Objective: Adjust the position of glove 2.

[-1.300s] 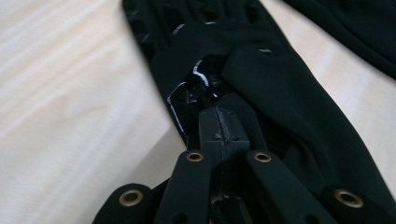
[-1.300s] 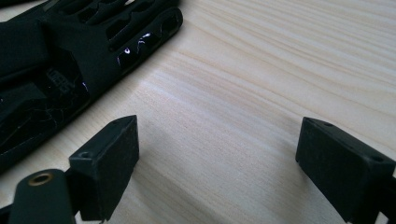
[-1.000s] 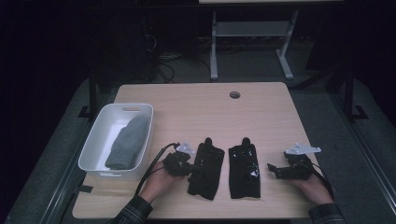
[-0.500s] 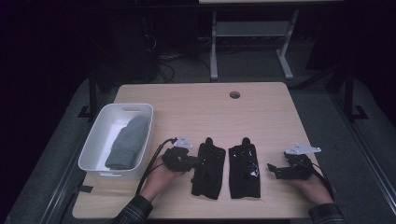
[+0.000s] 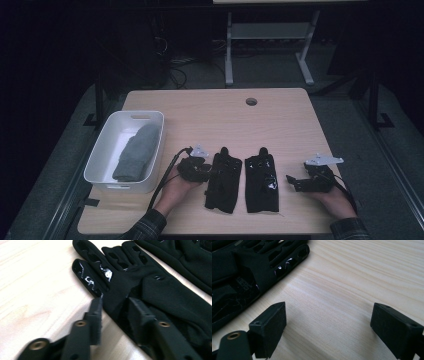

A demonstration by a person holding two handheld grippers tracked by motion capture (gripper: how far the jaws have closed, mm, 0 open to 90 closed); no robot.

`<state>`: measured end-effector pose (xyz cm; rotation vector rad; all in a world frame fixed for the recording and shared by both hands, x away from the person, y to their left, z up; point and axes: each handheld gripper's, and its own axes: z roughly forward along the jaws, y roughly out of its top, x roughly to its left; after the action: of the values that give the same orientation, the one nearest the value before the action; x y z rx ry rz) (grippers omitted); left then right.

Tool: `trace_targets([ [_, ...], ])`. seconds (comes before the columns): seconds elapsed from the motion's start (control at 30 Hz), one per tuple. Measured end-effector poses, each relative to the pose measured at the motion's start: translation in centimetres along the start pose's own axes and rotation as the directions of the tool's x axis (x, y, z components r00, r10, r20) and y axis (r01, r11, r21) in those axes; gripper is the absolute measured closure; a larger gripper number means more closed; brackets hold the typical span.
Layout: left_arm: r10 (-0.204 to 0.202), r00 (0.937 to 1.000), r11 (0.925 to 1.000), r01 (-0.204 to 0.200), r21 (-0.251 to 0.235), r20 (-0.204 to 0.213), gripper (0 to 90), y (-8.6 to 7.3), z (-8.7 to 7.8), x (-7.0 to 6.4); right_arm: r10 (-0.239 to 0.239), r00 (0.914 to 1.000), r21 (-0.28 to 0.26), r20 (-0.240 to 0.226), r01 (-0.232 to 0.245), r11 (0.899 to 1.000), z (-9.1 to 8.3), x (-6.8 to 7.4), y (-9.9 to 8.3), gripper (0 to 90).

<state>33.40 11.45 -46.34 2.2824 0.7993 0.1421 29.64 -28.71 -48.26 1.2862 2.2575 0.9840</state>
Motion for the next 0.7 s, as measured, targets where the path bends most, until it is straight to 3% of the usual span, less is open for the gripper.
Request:
trace_targets([
  [0.2,-0.013,0.9999,0.9999,0.013,-0.006,0.003,86.2,0.1,0.1,-0.5,0.002,1.0,0.0,0.003,-0.002,1.0,0.1,0.0,0.0,12.4],
  [0.27,-0.014,0.9999,0.9999,0.014,-0.005,0.009,87.1,0.0,0.1,-0.3,0.001,1.0,0.003,0.001,-0.001,1.0,0.1,0.1,0.0,10.7],
  [0.47,-0.068,0.9966,0.9967,0.07,-0.041,0.046,87.6,0.0,-0.1,0.1,-0.005,1.0,0.02,-0.004,0.005,1.0,0.0,0.1,0.2,10.9],
  [0.57,-0.083,0.9949,0.994,0.086,-0.067,0.059,87.6,0.2,-0.5,0.3,-0.012,0.9996,0.037,-0.026,0.013,0.999,-0.2,0.2,0.4,14.5],
  [0.7,-0.114,0.9902,0.9874,0.122,-0.101,0.081,87.6,0.4,-1.0,0.6,-0.018,0.9988,0.016,-0.046,0.019,1.0,-0.7,0.5,0.5,21.1],
])
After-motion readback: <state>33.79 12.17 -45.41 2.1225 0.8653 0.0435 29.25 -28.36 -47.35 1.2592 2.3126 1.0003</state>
